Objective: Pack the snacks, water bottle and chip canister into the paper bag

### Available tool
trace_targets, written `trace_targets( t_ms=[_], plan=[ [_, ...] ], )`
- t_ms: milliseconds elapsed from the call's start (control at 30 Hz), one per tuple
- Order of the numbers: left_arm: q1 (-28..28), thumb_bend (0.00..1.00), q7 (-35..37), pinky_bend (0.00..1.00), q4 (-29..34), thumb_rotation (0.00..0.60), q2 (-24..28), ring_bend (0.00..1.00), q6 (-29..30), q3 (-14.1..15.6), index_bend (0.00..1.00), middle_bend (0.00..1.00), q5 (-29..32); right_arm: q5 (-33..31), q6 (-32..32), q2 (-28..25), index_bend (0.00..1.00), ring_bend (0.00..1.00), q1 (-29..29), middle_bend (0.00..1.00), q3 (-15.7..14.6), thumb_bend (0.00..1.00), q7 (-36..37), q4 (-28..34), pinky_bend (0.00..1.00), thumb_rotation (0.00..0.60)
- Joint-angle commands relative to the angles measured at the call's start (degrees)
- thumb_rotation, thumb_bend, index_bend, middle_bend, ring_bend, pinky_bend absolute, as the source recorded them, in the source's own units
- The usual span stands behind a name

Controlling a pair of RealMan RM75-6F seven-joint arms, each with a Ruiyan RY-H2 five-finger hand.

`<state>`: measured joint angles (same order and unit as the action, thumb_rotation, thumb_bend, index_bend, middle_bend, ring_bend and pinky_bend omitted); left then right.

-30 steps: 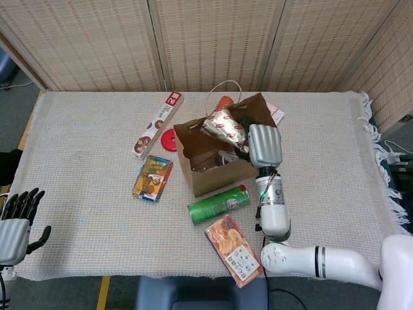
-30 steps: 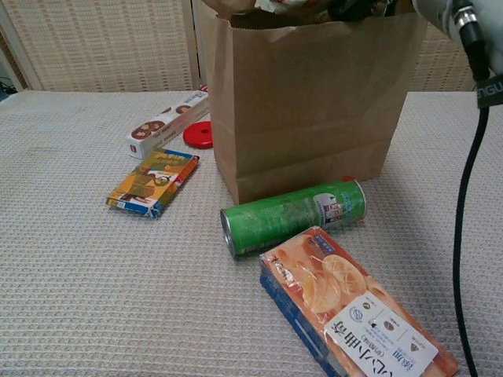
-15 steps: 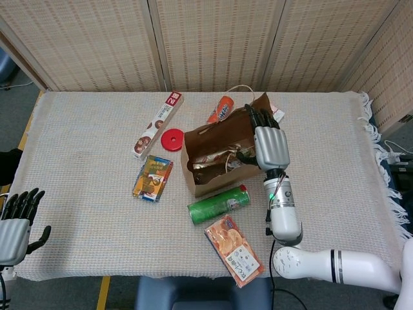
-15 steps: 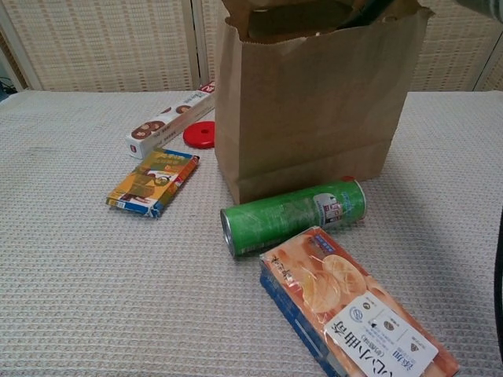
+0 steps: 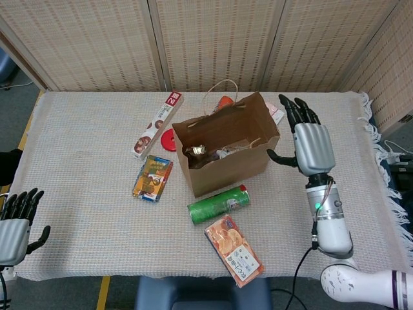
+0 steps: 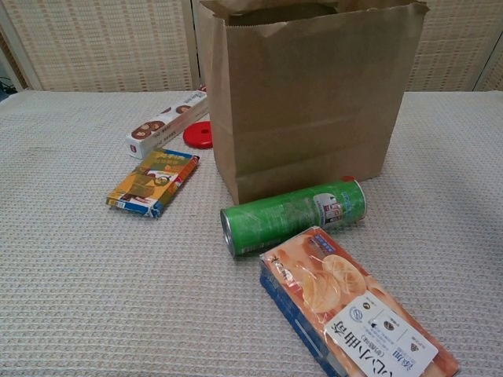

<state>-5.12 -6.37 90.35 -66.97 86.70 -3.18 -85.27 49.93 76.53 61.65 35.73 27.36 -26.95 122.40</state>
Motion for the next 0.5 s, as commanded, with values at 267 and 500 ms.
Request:
trace_targets(
  t_ms=[267,500],
  plan=[
    [0.08,0.38,-0.93,0.00,0.45,0.600,-0.22,0.00,0.14,-0.21,0.00,0.00,0.42,35.32,-11.48,-14.43,0.00,0.03,-13.01,0.12,-15.40,0.07,21.52,-3.28,0.14,0.600],
    [0.07,0.38,-0.90,0.00,0.38,0.600,-0.27,0.00,0.11,-0.24,0.00,0.00,0.47,49.45,-12.42,-12.19,0.00,0.03,-11.58,0.12,-20.00,0.07,21.71,-11.37,0.12,0.600]
  ],
)
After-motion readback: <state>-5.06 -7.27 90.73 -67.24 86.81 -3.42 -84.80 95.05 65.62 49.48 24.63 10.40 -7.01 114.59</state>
